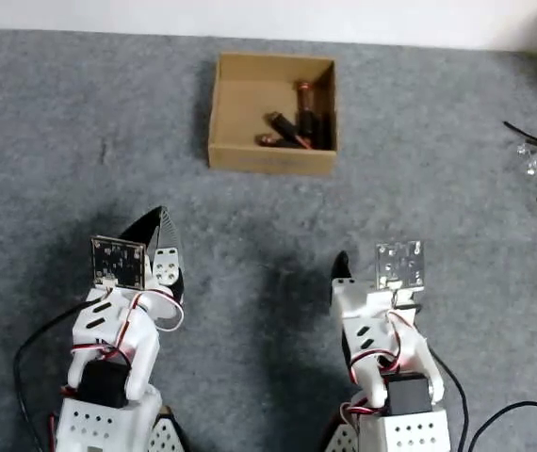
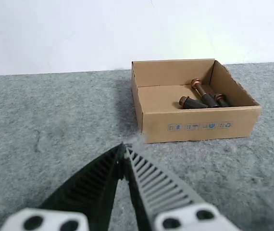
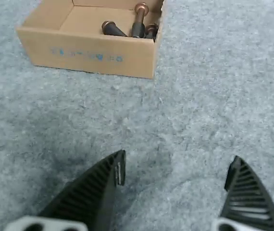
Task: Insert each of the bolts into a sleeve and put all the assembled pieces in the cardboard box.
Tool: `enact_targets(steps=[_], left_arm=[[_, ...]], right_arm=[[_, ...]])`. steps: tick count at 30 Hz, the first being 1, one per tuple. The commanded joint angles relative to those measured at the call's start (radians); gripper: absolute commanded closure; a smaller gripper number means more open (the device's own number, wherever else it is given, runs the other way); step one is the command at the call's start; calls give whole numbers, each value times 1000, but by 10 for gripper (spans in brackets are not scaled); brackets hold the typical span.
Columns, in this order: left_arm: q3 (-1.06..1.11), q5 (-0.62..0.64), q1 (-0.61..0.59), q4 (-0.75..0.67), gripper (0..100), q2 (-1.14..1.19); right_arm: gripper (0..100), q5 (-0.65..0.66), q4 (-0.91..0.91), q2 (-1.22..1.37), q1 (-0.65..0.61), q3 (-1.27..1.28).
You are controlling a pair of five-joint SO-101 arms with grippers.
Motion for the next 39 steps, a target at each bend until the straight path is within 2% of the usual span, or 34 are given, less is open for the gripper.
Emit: enact_targets(steps=[1, 9, 20, 24, 31, 39], left_arm=[[19, -5, 10, 2, 989, -8], [19, -5, 10, 2, 989, -8], [19, -5, 8, 21, 989, -8], [19, -5, 8, 149, 989, -8], [19, -5, 8, 500, 989, -10], [19, -5, 7, 735, 989, -10]], right_arm=[[699, 0, 19, -13, 30, 107], [699, 0, 171, -13, 104, 107], [699, 0, 386, -13, 107, 107], [699, 0, 483, -13, 107, 107], [699, 0, 476, -13, 107, 107], [699, 0, 476, -13, 107, 107]])
